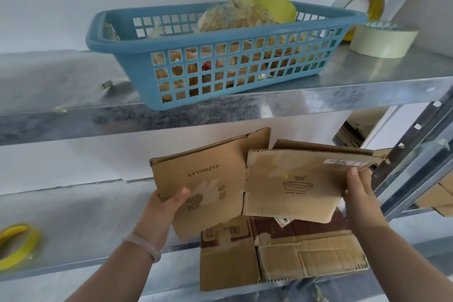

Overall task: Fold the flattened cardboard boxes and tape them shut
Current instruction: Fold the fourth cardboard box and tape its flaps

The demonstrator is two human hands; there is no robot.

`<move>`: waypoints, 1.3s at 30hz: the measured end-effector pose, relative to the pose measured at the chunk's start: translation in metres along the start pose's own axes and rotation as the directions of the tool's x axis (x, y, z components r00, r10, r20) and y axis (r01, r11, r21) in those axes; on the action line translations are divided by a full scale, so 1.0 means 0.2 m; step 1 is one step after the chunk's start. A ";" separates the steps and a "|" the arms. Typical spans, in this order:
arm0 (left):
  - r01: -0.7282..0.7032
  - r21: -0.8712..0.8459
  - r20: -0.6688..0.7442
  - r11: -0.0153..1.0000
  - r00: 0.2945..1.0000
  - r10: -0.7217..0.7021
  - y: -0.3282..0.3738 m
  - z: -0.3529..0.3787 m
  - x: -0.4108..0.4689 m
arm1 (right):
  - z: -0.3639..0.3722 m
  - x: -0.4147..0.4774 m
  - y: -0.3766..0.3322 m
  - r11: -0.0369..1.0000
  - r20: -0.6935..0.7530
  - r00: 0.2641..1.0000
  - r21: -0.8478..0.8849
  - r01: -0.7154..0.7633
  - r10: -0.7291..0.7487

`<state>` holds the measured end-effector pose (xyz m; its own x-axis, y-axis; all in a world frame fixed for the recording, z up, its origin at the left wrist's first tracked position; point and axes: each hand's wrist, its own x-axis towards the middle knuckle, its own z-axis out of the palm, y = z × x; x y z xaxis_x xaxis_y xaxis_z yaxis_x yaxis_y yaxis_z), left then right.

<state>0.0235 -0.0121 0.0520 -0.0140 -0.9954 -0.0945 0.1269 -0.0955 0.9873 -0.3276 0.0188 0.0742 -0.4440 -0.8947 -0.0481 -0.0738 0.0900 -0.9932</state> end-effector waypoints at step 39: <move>-0.012 0.145 0.024 0.989 1.000 0.008 0.38 -0.15 0.02 | 0.14 -0.01 -0.25 0.005 0.422 0.323 -0.601 0.799 -0.847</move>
<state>0.0621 -0.0230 0.1237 -0.0370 -0.9958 -0.0832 -0.0186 -0.0826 0.9964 -0.2989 0.0045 0.1203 0.2958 -0.5502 0.7809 -0.8922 -0.4512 0.0201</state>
